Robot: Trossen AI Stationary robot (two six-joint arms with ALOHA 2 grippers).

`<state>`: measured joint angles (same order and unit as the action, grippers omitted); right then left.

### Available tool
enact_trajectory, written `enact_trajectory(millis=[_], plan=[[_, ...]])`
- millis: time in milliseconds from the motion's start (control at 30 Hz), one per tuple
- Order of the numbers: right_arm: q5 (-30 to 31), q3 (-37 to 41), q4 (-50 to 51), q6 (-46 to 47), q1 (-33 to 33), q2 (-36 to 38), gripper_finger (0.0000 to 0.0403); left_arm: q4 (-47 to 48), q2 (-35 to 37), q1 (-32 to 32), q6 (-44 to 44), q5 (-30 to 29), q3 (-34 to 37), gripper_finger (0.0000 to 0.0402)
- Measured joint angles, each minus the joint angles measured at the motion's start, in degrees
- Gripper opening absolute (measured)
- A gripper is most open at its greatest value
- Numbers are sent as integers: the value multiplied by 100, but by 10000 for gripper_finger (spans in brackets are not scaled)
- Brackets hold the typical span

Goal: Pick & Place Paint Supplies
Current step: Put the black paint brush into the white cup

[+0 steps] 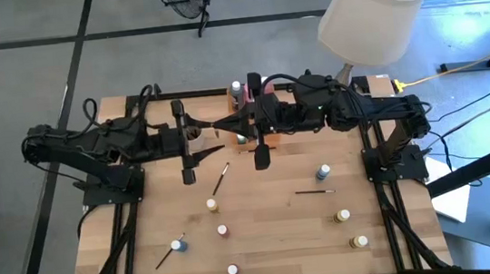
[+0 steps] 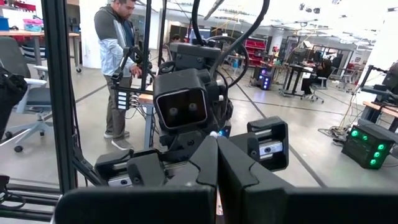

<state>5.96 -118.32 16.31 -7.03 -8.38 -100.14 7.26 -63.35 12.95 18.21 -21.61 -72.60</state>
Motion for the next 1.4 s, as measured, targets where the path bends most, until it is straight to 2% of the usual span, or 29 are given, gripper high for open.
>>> enact_trajectory(millis=[200,667,833,1067,1233,1400], plan=[[-2,0,18,18,0,-2,0,-139,0,0,106,-11,0,200],[-7,0,-2,16,9,-72,0,-283,-22,0,467,-15,0,115],[-20,0,2,16,7,-74,0,-228,-28,-2,474,-18,0,82],[-160,0,121,23,2,-81,0,-190,-24,-4,931,-70,0,20],[-194,-4,120,-48,4,-105,4,-119,-24,-4,945,-63,-33,20],[-168,-4,131,-135,-22,-109,31,-44,-24,-2,943,-82,-38,20]])
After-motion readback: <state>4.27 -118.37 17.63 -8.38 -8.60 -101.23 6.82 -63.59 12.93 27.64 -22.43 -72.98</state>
